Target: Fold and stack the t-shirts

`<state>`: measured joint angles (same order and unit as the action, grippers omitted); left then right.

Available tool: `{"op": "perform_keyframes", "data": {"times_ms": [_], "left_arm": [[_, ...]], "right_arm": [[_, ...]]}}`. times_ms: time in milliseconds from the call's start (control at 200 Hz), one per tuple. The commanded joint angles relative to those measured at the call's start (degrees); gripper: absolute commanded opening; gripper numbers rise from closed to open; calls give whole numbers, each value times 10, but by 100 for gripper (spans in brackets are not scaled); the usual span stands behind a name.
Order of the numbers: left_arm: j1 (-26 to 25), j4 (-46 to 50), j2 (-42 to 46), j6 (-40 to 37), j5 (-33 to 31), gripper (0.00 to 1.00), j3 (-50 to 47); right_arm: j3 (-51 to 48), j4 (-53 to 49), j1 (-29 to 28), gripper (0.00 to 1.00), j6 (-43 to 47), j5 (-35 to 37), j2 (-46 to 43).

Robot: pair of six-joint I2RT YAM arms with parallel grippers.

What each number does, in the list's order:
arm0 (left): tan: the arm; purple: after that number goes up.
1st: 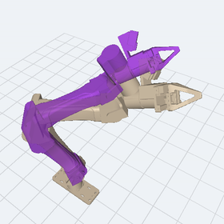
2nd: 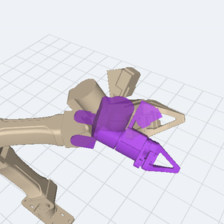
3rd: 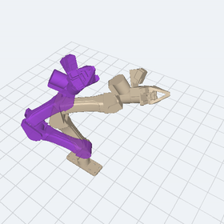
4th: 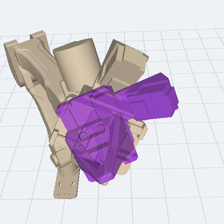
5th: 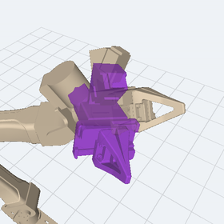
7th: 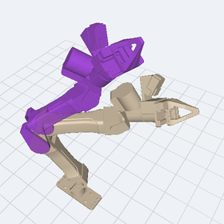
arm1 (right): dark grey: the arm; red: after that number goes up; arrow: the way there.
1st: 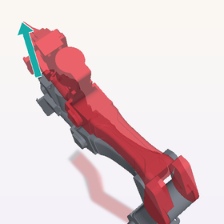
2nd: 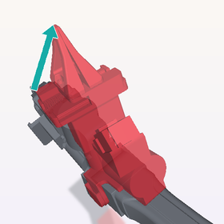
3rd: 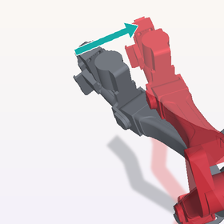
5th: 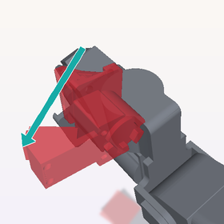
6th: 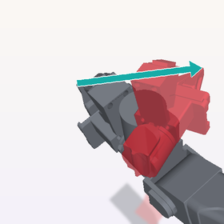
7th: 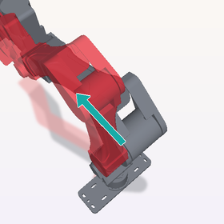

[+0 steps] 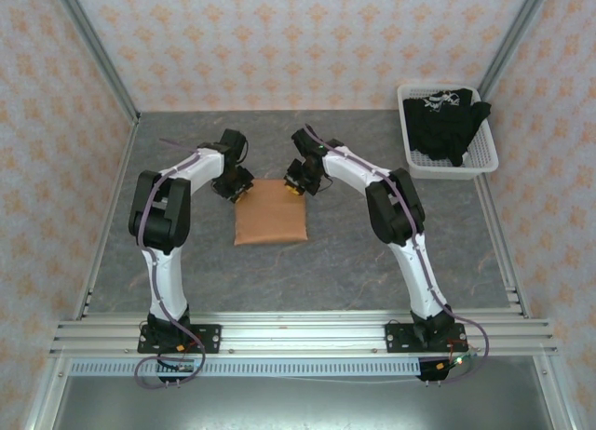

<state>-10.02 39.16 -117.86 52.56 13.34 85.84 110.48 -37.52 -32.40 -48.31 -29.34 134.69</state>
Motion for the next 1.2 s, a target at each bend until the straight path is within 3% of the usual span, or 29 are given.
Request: {"op": "perform_keyframes", "data": {"times_ms": [0, 35, 120, 255, 410, 515, 570, 706, 936, 1031, 1191], "left_arm": [[11, 32, -11, -25, -4, 35, 34], [11, 42, 2, -27, -13, 38, 41], [6, 48, 67, -11, -41, 56, 31], [-21, 6, 235, 78, -64, 60, -78], [-121, -81, 399, 250, -82, 62, -262], [-214, -168, 476, 389, -135, 64, -386], [-254, -210, 499, 446, -165, 66, -436], [-308, -307, 502, 525, -218, 71, -511], [-314, -393, 420, 556, -209, 71, -526], [-315, -437, 380, 570, -205, 67, -533], [-314, -451, 330, 598, -197, 52, -534]], "right_arm": [[21, -20, 3, 14, 2, 14, 4], [33, -27, 4, 15, 10, 15, -3], [61, -49, 6, 22, 32, 23, -32], [30, -50, 10, 40, 53, 40, -123], [-148, 45, 18, 56, 19, 1, -281], [-299, 151, 18, 65, -26, -37, -402], [-372, 202, 15, 77, -47, -47, -462], [-501, 265, 13, 82, -75, -78, -567], [-601, 271, 10, 83, -96, -72, -658], [-609, 271, 10, 82, -103, -68, -665], [-601, 262, 10, 83, -104, -57, -665]]}}
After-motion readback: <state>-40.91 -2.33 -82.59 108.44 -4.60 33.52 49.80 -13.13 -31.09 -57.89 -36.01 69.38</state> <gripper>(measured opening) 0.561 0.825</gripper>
